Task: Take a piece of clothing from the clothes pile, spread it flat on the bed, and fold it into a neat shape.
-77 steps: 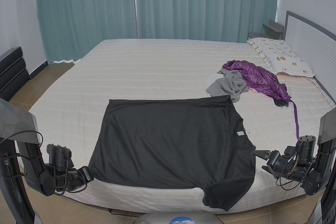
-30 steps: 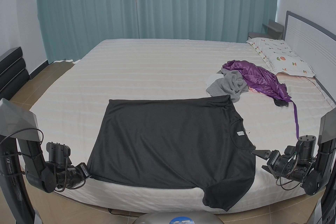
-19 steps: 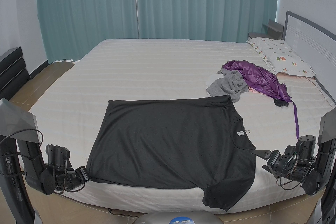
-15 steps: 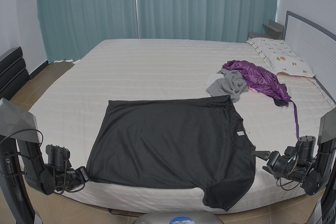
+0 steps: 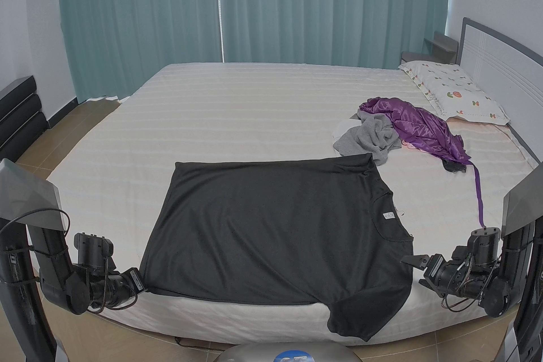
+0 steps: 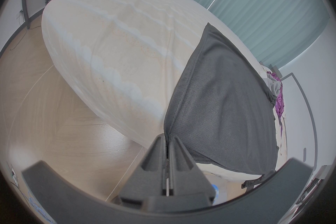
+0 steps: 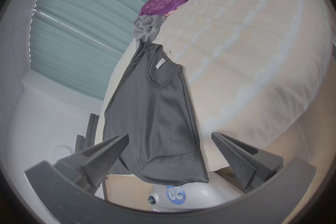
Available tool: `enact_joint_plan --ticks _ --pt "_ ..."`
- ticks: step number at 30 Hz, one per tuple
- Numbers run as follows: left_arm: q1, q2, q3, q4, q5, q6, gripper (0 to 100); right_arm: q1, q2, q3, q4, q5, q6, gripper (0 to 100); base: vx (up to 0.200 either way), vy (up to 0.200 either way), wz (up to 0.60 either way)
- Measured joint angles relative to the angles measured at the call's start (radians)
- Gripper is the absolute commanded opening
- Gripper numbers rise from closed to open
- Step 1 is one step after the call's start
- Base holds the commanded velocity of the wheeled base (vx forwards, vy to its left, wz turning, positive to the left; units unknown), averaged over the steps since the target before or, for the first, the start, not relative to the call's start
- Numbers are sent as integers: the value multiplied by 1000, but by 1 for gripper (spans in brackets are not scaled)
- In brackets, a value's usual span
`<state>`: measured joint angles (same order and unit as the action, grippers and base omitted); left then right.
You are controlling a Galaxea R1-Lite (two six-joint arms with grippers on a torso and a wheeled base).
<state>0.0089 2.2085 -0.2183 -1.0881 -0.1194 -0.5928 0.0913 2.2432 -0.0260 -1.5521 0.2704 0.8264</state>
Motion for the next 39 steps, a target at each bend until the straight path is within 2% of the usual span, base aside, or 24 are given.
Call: enact_joint_plan --ticks 14,15,39 --pt "0 4 -4 2 0 -2 0 5 99 -83 -2 -1 0 100 0 0 0" --pt "0 4 -4 2 0 -2 0 4 103 -86 -2 -1 0 0 0 0 0" --pt "0 5 -4 4 0 -2 0 -41 97 -41 0 -3 -10 0 0 0 0"
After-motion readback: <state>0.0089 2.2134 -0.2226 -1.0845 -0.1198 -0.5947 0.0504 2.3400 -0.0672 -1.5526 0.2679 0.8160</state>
